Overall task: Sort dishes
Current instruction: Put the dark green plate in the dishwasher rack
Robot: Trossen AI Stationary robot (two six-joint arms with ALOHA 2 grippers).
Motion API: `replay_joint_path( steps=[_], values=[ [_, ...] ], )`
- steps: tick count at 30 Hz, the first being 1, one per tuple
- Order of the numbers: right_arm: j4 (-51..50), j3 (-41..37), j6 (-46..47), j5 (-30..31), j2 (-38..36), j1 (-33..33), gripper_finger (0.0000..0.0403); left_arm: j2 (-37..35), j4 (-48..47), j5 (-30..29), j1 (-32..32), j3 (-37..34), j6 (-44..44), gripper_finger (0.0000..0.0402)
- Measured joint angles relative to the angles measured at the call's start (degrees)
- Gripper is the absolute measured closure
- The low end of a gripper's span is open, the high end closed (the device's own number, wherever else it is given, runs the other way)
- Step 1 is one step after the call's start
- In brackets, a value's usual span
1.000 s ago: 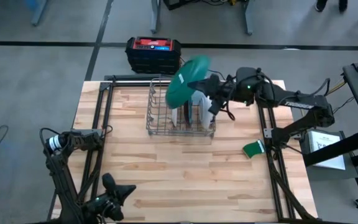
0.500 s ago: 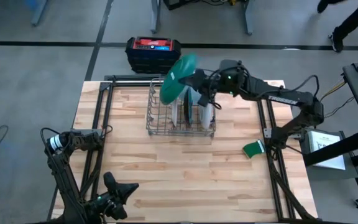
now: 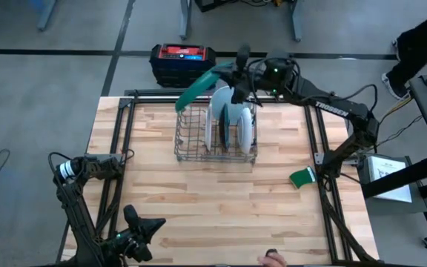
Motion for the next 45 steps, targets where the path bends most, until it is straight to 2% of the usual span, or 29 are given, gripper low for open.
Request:
replay_joint_path(
  steps=[4,6,11,19,22,24,45],
  values=[
    [-1.2,0.7,9.8,-1.3,1.4,-1.1,0.0403,0.0,0.0,0.0,0.0,0.0,0.0,0.0401],
    [-0.8,0.8,11.3,-1.5,2.3,-1.2,0.0403,0.0,0.0,0.0,0.0,0.0,0.0,0.0401],
    [-1.5,0.1,2.8,-6.7,5.0,-1.2,0.0403,0.0,0.0,0.0,0.0,0.0,0.0,0.0401],
    [-2.1,0.1,-9.6,-20.1,7.7,-1.2,0.0403,0.0,0.0,0.1,0.0,0.0,0.0,0.0401],
    [-4.0,0.0,-10.4,-27.2,7.9,-1.2,0.0403,0.0,0.0,0.1,0.0,0.0,0.1,0.0401],
    [-4.0,0.0,-9.9,-29.9,8.1,-1.2,0.0403,0.0,0.0,0.1,0.0,0.0,0.6,0.0401],
    [-2.0,0.4,-9.7,-30.8,16.4,-0.9,0.0403,0.0,0.0,0.1,0.0,0.0,0.9,0.0401]
  ],
)
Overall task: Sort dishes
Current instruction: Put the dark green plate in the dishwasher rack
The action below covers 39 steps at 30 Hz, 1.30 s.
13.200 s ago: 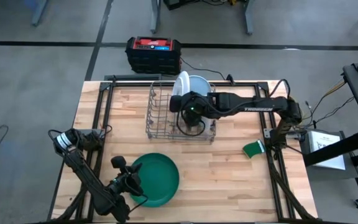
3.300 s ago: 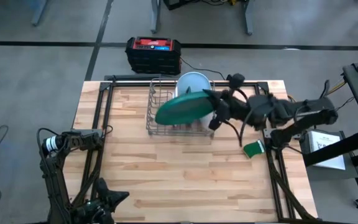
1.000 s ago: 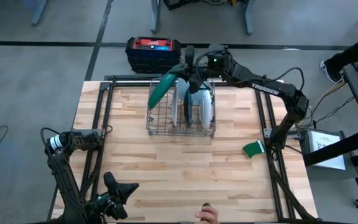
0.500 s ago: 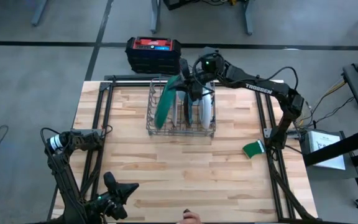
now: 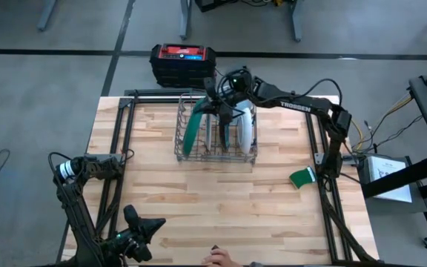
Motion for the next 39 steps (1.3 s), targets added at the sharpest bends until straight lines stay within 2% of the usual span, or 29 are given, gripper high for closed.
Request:
replay_joint_path(
  steps=[14,21,32,39],
  values=[
    [2.1,0.1,-0.1,0.7,3.1,-0.2,0.0403,0.0,0.0,0.0,0.0,0.0,0.0,0.0401],
    [1.1,0.1,0.1,3.1,3.1,-0.2,0.0402,0.0,0.0,0.0,0.0,0.0,0.0,0.0401],
    [0.8,0.0,0.5,3.2,3.2,-0.1,0.0352,0.0,0.0,0.4,0.0,0.0,0.0,0.0401],
    [0.9,0.0,0.5,3.2,3.2,-0.1,0.0335,0.0,0.0,0.4,0.0,0.0,0.0,0.0401]
  ],
)
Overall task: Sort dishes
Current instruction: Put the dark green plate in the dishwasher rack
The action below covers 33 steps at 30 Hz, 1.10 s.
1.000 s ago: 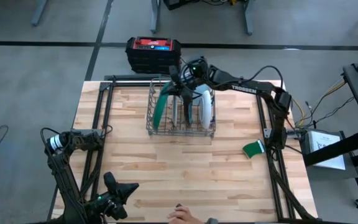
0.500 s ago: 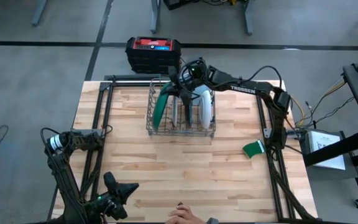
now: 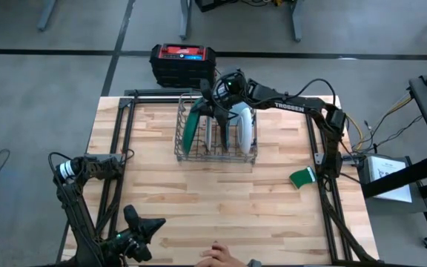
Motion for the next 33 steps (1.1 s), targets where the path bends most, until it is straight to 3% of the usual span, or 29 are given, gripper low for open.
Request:
replay_joint_path(
  steps=[6,15,33],
  values=[
    [0.1,0.0,1.4,0.1,0.0,0.0,0.0323,0.0,0.0,0.0,0.0,0.0,0.0,0.0401],
    [5.0,0.0,24.0,7.5,0.0,-0.1,0.0306,0.0,0.0,0.1,0.0,0.0,0.0,0.0401],
    [4.8,0.0,24.8,10.6,0.0,-0.1,0.0294,0.0,0.0,0.1,0.0,0.0,0.0,0.0401]
  ],
)
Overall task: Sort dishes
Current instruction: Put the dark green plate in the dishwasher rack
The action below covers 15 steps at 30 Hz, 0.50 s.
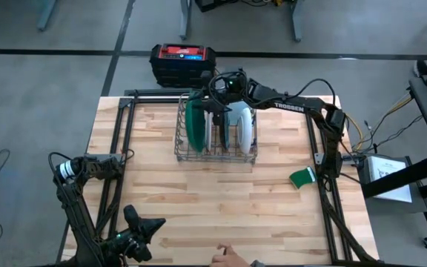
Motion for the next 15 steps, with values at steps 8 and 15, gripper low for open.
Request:
replay_joint_path(
  steps=[8,15],
  values=[
    [0.0,0.1,1.9,5.9,0.0,0.1,0.0270,0.0,0.0,0.0,0.0,0.0,0.0,0.0401],
    [0.0,0.1,2.9,6.3,0.0,0.3,0.0247,0.0,0.0,0.0,0.0,0.0,0.0,0.0401]
  ],
)
